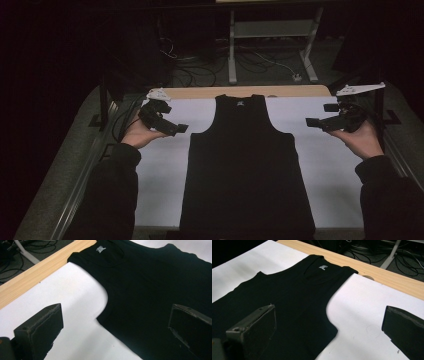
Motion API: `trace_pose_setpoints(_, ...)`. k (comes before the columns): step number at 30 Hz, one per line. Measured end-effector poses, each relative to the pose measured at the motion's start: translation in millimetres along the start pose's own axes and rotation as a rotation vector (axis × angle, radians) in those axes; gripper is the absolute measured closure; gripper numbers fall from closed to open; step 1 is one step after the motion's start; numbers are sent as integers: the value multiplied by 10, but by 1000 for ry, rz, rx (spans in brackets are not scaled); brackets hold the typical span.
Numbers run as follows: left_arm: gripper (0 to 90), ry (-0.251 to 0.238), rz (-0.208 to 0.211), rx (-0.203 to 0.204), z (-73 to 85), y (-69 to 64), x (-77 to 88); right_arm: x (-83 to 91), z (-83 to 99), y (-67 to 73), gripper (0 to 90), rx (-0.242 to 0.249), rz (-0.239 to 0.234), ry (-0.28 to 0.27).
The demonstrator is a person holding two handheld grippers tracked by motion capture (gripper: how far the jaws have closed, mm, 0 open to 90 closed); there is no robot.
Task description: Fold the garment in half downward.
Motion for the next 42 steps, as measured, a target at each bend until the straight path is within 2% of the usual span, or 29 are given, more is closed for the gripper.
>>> trace_pose_setpoints(4,0,7,2,4,-2,57,-69,-71,8,-85,0,-7,2,9)
trace_pose_setpoints(14,0,31,-8,41,64,189,-226,-254,39,-164,0,-31,-5,22)
trace_pose_setpoints(19,0,26,0,46,79,209,-296,-372,56,-171,0,-45,-8,30)
trace_pose_setpoints(23,0,46,7,64,147,232,-407,-510,107,-175,0,-40,1,72)
trace_pose_setpoints(29,0,74,4,71,195,245,-494,-592,139,-184,0,-47,6,87)
trace_pose_setpoints(31,0,64,8,74,189,247,-514,-623,155,-197,0,-52,8,92)
trace_pose_setpoints(37,0,82,16,85,242,264,-599,-702,208,-231,0,-60,14,120)
trace_pose_setpoints(40,0,85,22,105,285,268,-674,-760,251,-280,0,-70,20,139)
trace_pose_setpoints(42,0,109,22,104,331,281,-725,-771,261,-293,0,-71,21,142)
Point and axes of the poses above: each handheld gripper's, and its own axes: x roughly backward along the jaws, z roughly out of its underside, y roughly to its left, the point moved 7 cm from there along -x, roughly forward along the jaws, and after that the axes turned 1 degree about -x, right-handed, at the moved point
